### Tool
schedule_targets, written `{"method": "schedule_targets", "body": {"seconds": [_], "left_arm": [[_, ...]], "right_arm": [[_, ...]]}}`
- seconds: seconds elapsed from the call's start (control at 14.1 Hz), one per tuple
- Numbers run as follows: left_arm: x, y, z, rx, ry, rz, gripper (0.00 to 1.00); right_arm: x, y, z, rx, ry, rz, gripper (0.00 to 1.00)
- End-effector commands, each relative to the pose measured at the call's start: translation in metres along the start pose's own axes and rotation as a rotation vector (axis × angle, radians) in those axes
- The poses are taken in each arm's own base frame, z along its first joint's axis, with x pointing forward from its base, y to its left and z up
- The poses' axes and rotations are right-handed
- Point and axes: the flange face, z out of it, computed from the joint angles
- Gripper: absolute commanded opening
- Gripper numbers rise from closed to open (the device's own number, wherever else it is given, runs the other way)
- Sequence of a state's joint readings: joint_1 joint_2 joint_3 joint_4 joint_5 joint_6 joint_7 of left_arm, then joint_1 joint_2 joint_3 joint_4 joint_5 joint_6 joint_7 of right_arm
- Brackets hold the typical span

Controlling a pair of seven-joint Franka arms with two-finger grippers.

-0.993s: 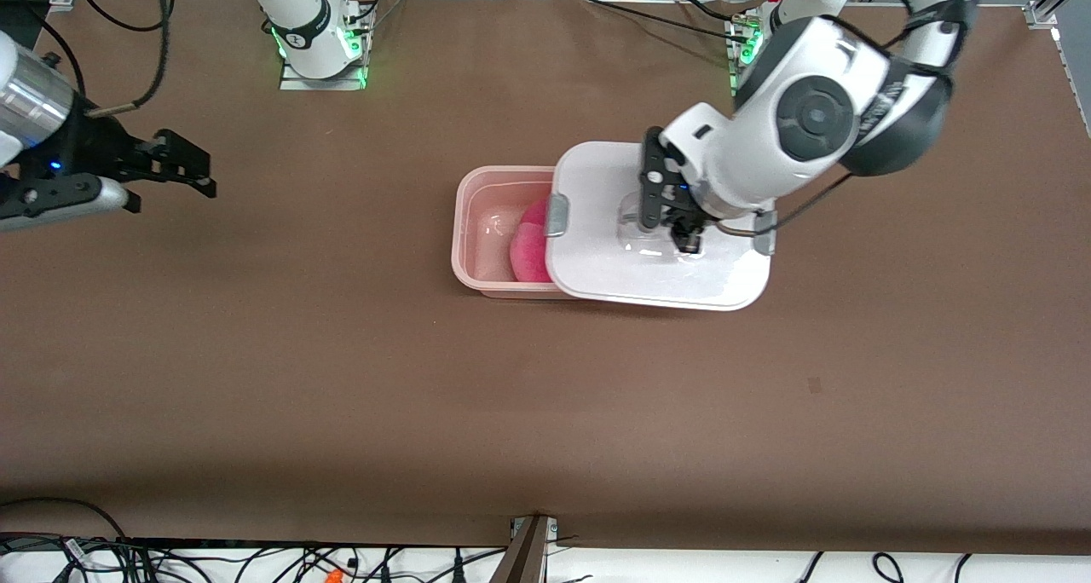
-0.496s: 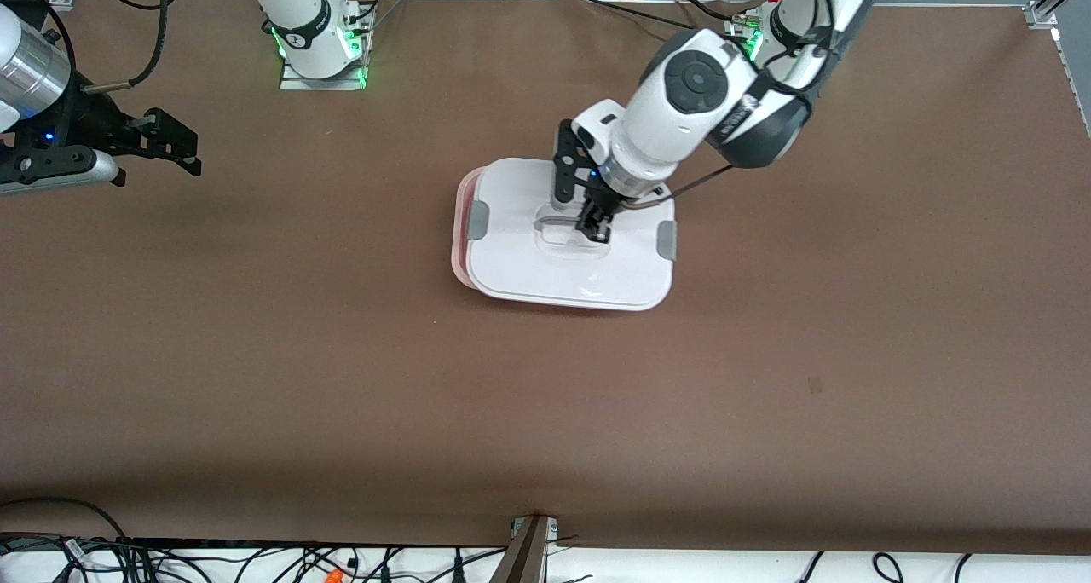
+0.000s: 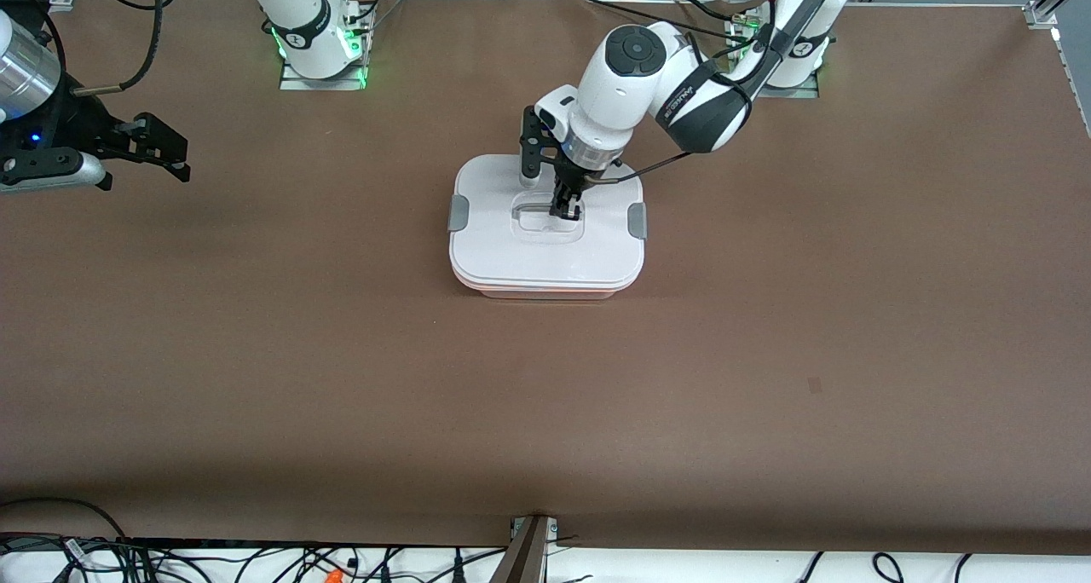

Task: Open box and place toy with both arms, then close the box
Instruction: 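Lower the lid onto the box with the left gripper and release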

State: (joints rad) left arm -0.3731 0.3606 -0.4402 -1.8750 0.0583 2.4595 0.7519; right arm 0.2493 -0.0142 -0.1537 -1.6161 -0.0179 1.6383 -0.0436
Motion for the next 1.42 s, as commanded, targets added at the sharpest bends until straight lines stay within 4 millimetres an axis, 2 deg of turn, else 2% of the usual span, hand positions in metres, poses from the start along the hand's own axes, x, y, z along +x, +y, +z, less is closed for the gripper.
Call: {"method": "schedule_targets", "body": {"seconds": [0.0, 0.21, 0.43, 0.57, 0.78, 1.06, 1.13, 1.21, 1.35], "left_arm": [[0.007, 0.006, -0.001, 0.028, 0.005, 0.022, 0.00], [0.001, 0.000, 0.002, 0.049, -0.017, 0.046, 0.00], [-0.001, 0.002, 0.015, 0.030, -0.025, 0.031, 0.00], [0.000, 0.002, 0.019, 0.036, -0.010, 0.025, 0.00], [0.000, 0.003, 0.030, 0.022, -0.013, -0.003, 0.00], [0.000, 0.001, 0.028, 0.034, 0.001, -0.030, 0.00], [0.002, 0.001, 0.027, 0.036, 0.004, -0.059, 0.04], [0.002, 0.003, 0.023, 0.039, 0.000, -0.097, 0.99], [0.001, -0.004, 0.004, 0.065, 0.008, -0.109, 1.00]], "right_arm": [[0.001, 0.003, -0.009, -0.019, 0.020, 0.011, 1.00], [0.003, 0.004, -0.007, -0.018, 0.014, 0.007, 1.00], [0.001, 0.001, -0.014, -0.013, 0.026, 0.004, 1.00], [0.005, 0.001, -0.007, -0.014, 0.012, 0.005, 1.00], [0.004, -0.002, -0.009, -0.007, 0.017, 0.012, 1.00], [0.005, -0.004, -0.009, -0.004, 0.025, 0.011, 1.00], [0.005, -0.005, -0.009, -0.003, 0.024, 0.009, 1.00], [0.005, -0.007, -0.009, -0.003, 0.022, 0.008, 1.00], [0.004, -0.010, -0.011, -0.002, 0.022, 0.002, 1.00]]}}
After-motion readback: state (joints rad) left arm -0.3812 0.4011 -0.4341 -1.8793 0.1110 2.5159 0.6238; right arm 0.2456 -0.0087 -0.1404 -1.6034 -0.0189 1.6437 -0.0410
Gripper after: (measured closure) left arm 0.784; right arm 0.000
